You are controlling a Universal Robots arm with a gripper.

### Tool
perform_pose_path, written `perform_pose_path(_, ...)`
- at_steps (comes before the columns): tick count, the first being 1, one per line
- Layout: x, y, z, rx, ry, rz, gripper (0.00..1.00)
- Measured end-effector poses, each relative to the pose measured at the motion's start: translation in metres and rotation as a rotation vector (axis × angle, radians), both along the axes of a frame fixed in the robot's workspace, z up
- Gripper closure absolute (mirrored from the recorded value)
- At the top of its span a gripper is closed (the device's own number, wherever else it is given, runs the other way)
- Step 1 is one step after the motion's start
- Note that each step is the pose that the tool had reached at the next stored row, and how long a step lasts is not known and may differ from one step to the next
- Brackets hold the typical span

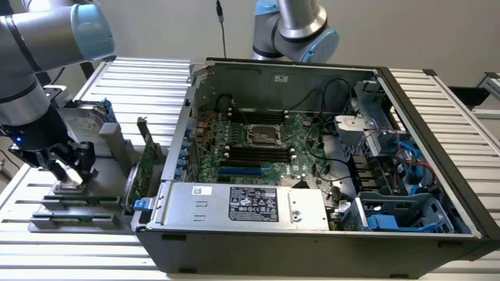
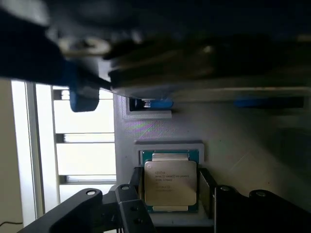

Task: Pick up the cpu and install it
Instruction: 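Pick up the cpu and move it towards the insertion slot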

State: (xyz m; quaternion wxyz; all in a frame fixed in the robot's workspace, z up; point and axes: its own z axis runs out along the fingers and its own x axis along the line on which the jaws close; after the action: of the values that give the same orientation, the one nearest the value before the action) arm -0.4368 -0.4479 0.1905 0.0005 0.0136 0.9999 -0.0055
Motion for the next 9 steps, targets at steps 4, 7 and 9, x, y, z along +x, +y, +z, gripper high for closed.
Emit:
perform_pose_path(4,0.0,0.0,0.0107,0.0002,-0.0001,0.0,0.45)
perform_pose_path(7,0.0,0.0,0.0229,0.0001,0.0,0.0,0.45)
perform_pose_path(9,0.0,0.0,0.0322,0.0001,0.0,0.0,0.45)
